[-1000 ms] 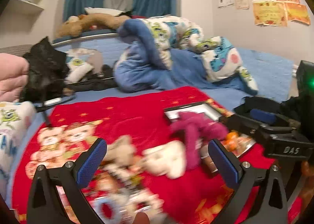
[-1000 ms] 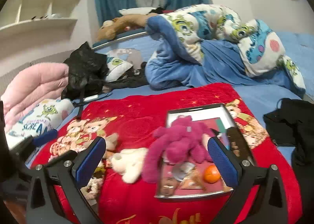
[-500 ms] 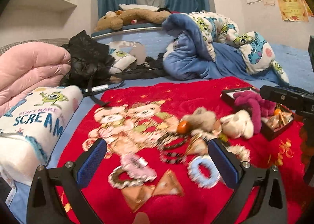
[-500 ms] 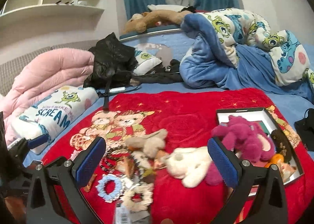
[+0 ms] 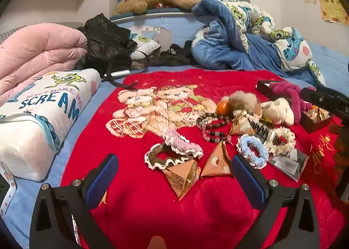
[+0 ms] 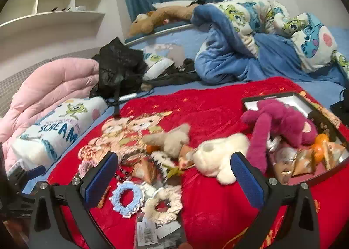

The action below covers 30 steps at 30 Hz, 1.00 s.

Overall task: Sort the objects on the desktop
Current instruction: 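Move both grippers back from the box to the pile, then grasp a tan paper pyramid packet with the left gripper while the right grasps the cream scrunchie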

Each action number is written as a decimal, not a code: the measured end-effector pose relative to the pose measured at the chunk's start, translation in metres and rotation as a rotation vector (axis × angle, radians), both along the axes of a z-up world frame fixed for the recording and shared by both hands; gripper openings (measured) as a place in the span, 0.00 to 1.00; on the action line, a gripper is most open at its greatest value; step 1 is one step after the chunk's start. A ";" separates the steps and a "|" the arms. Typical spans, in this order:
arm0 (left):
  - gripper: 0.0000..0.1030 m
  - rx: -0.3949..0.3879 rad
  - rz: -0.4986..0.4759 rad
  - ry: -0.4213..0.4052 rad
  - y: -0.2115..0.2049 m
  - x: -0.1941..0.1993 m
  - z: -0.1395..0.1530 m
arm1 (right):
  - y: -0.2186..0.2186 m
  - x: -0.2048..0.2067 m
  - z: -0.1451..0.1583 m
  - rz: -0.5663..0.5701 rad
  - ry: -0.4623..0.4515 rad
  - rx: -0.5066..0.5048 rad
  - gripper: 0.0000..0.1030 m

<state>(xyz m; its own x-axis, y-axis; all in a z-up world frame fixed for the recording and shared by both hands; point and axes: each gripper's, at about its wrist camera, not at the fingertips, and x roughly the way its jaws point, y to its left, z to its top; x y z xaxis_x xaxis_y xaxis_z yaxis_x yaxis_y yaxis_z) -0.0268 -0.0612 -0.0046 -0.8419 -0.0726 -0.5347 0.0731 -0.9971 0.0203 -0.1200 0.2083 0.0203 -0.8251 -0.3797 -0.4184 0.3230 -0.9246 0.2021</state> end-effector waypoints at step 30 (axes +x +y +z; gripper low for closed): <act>1.00 -0.001 0.083 -0.354 -0.002 -0.063 -0.067 | -0.009 -0.025 -0.067 0.073 -0.287 0.000 0.46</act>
